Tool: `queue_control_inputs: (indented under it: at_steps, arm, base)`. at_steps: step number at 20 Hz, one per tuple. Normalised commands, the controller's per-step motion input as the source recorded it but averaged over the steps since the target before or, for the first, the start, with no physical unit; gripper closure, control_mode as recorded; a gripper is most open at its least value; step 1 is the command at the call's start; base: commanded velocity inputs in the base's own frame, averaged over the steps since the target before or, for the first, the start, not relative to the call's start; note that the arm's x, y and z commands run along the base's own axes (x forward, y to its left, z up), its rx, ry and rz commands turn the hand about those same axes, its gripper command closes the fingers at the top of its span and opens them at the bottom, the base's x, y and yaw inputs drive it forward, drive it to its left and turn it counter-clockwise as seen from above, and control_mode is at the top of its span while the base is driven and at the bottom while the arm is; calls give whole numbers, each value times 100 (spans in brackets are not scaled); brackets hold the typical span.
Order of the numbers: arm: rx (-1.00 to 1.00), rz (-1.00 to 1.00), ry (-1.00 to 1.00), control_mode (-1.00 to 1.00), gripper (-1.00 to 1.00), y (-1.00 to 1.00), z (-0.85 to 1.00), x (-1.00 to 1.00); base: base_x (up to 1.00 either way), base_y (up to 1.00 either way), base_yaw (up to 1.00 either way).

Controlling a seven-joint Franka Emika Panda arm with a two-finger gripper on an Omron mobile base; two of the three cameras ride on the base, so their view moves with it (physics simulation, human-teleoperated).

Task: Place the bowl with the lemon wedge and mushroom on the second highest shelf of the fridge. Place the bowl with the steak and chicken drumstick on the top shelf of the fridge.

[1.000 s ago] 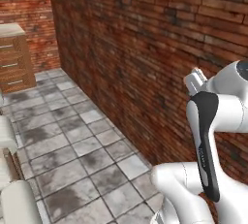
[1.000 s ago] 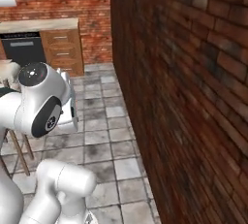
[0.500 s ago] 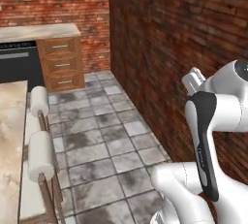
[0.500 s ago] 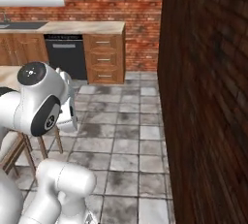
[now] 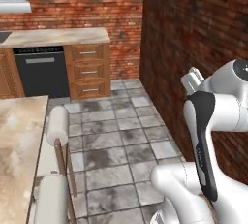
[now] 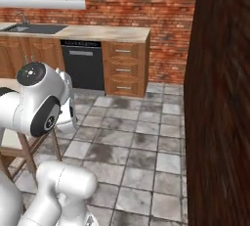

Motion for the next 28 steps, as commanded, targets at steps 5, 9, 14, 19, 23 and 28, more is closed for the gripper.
queue_control_inputs:
  at_steps: [5,9,14,19,23,28]
  arm:
    - [0,0,0,100,-100,0,0,0]
    - [0,0,0,100,-100,0,0,0]
    - [0,0,0,100,-100,0,0,0]
    - [0,0,0,100,-100,0,0,0]
    - [0,0,0,100,-100,0,0,0]
    - [0,0,0,100,-100,0,0,0]
  base:
    - [100,0,27]
    - [100,0,26]
    - [100,0,25]
    - [100,0,27]
    - [100,0,28]
    - [100,0,27]
